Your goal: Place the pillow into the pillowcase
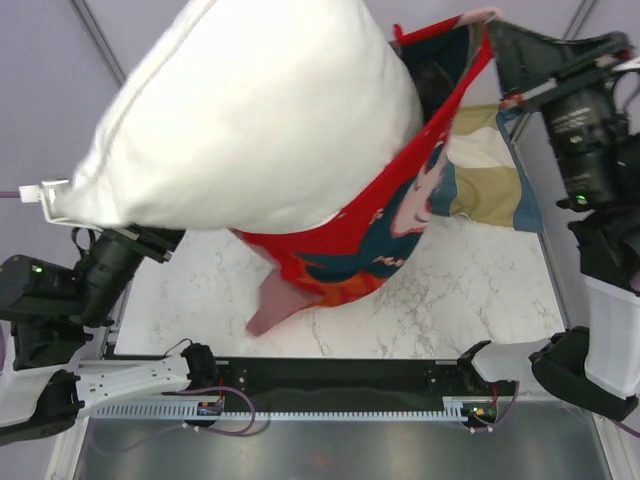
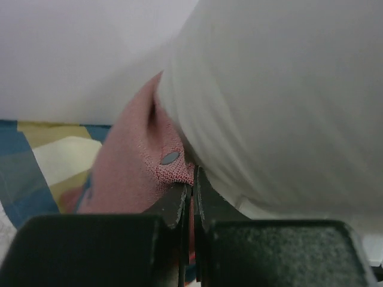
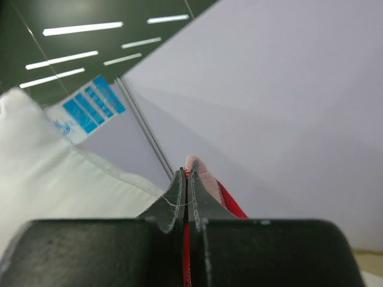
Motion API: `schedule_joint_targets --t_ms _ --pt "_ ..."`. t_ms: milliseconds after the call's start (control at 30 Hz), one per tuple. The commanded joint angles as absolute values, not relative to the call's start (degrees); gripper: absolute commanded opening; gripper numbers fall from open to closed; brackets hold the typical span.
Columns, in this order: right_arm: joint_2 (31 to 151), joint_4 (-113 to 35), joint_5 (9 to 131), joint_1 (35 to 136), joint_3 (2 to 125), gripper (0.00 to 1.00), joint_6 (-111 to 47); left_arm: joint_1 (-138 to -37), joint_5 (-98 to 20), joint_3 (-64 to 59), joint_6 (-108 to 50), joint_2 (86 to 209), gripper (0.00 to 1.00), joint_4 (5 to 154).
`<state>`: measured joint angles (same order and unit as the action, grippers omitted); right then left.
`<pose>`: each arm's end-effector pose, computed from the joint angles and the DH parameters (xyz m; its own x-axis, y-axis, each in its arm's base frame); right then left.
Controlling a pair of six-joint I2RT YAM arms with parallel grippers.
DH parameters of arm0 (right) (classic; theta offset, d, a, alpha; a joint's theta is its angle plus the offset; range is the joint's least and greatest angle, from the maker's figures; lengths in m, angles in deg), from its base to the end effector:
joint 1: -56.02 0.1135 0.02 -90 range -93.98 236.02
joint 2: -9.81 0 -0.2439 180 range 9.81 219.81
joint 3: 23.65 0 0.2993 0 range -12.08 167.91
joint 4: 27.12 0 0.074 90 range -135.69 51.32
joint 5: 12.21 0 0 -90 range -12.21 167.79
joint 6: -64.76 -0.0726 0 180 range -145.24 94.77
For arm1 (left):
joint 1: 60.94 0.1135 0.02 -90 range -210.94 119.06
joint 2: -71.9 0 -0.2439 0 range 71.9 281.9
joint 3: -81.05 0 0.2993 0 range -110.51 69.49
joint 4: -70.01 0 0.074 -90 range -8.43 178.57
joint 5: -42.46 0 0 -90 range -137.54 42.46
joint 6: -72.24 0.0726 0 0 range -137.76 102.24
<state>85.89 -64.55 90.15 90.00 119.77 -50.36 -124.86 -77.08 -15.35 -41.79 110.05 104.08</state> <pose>0.1764 0.1002 0.6987 0.2079 0.6402 -0.7395 -0.5305 0.7090 0.4646 0.0809 -0.0838 0.5749 -0.0732 -0.6563 -0.7510 0.6064 0.5685 -0.5559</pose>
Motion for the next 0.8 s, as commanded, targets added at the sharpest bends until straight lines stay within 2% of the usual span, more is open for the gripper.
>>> schedule_joint_targets --t_ms 0,67,167,200,300,400,467,533,667,733,767 --pt "78.7 -44.7 95.9 89.3 125.6 0.00 -47.5 -124.7 -81.2 -11.0 -45.5 108.9 0.02 97.8" --pt "77.3 -44.9 96.0 89.3 122.8 0.00 -47.6 -124.6 -80.2 -15.9 -43.7 110.9 0.02 98.4" --pt "74.2 -45.7 96.8 89.3 112.7 0.00 -48.2 -124.7 -75.2 -34.9 -41.1 119.1 0.02 103.3" --pt "72.2 -45.4 97.0 89.4 105.9 0.00 -49.0 -124.7 -74.1 -46.1 -40.9 124.6 0.02 104.5" --pt "68.7 -42.6 96.3 89.3 92.3 0.00 -50.6 -124.7 -70.2 -65.2 -39.6 132.2 0.02 108.5" --pt "65.0 -36.1 94.1 89.3 81.7 0.00 -52.4 -124.7 -69.9 -70.2 -39.0 136.3 0.02 108.2" --pt "64.2 -34.4 94.1 89.3 80.6 0.00 -52.3 -124.7 -72.5 -67.5 -38.6 134.7 0.02 107.9" --pt "65.1 -34.7 95.3 89.3 84.9 0.00 -50.8 -124.7 -75.4 -58.0 -38.8 129.6 0.02 107.2" --pt "70.2 -36.4 97.0 89.4 104.5 0.00 -46.0 -124.8 -83.0 -29.4 -41.8 116.9 0.02 99.8" --pt "72.6 -37.0 97.0 89.3 112.0 0.00 -44.9 -124.8 -84.9 -21.3 -45.2 112.9 0.02 97.7" --pt "75.5 -37.9 97.2 89.3 119.9 0.00 -44.5 -124.7 -85.7 -16.1 -45.9 110.7 0.02 96.6"
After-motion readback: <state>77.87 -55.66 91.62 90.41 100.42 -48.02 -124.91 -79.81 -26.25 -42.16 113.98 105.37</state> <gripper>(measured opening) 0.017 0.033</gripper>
